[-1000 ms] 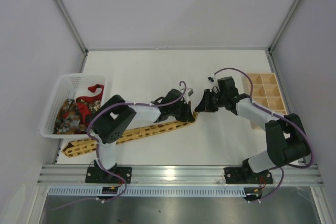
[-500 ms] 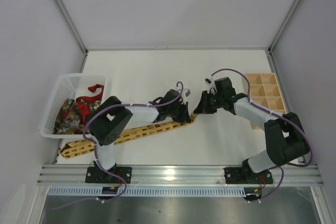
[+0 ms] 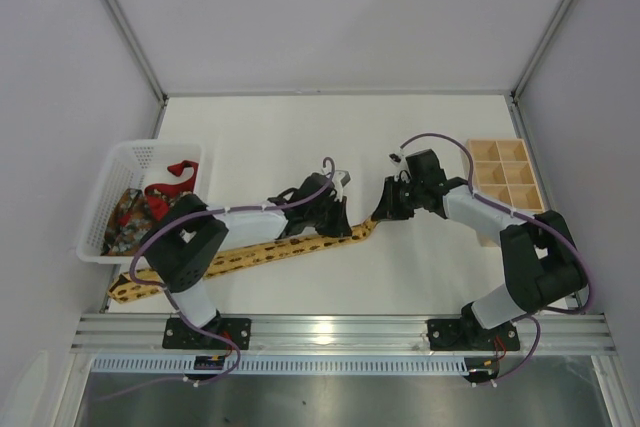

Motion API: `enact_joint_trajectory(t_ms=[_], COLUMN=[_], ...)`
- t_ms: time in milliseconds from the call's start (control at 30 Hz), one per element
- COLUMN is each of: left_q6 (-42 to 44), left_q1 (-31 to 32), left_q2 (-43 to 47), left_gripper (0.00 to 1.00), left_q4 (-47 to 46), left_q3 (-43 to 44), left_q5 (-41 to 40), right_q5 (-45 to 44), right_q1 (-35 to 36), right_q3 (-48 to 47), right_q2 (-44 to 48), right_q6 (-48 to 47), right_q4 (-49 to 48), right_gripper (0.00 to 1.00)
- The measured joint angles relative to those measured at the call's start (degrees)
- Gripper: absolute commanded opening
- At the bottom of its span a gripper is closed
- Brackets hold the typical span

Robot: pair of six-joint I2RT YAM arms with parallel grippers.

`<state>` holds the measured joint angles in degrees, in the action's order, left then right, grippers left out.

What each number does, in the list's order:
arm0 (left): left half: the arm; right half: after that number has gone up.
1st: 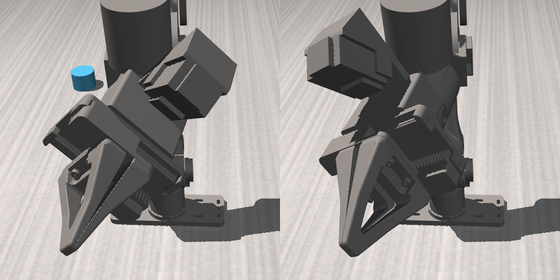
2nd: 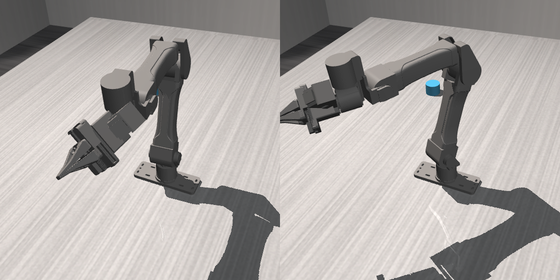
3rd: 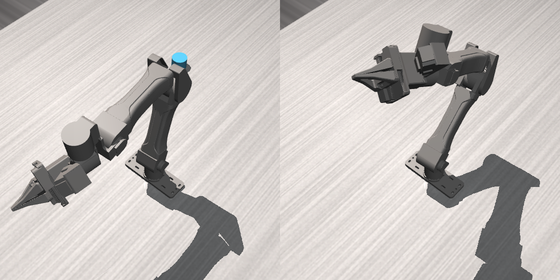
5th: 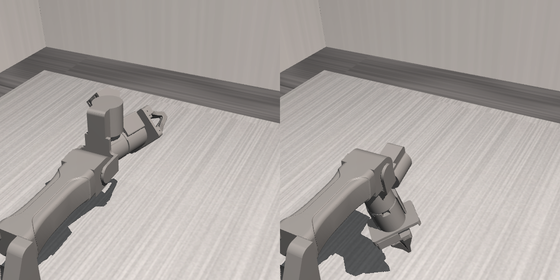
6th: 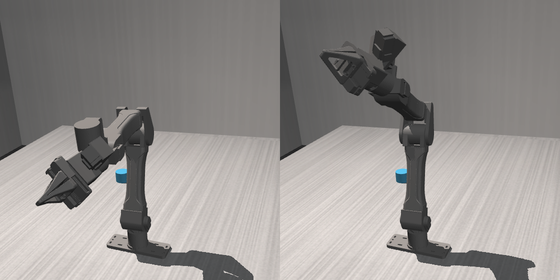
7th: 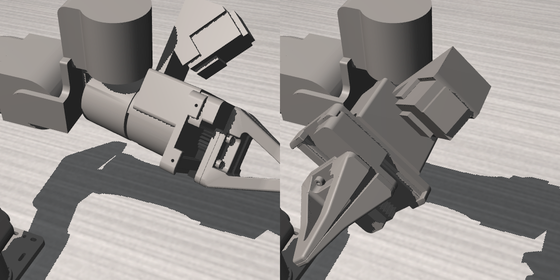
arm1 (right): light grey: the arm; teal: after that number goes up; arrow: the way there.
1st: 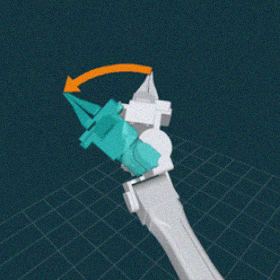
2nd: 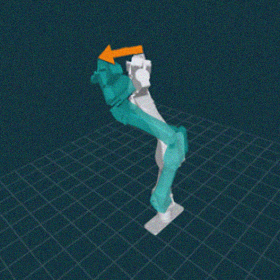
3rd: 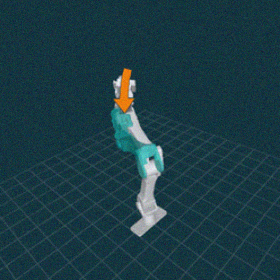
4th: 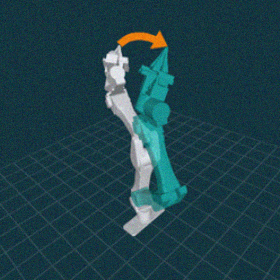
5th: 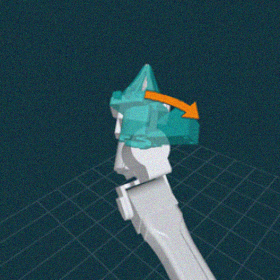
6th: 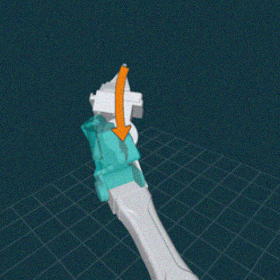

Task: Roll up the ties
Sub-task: Roll the tie

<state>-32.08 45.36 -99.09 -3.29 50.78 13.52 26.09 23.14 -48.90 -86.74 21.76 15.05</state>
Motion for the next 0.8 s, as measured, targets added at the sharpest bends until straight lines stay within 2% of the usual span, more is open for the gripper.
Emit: enact_joint_trajectory(t_ms=[467, 800], left_q6=[0.0, -0.5], left_q1=[-1.1, -1.1], left_q2=[8.5, 9.6], left_gripper=[0.00, 0.00], left_q4=[2.9, 2.0], left_q3=[-8.8, -9.6], left_q5=[-2.9, -2.8], right_q5=[-1.7, -2.8], right_q1=[0.1, 0.2], right_q3=[-0.1, -0.7], right_q2=[0.0, 0.0], right_q6=[-0.4, -0.4], right_q4=[1.0, 1.4], right_gripper=[0.00, 0.00])
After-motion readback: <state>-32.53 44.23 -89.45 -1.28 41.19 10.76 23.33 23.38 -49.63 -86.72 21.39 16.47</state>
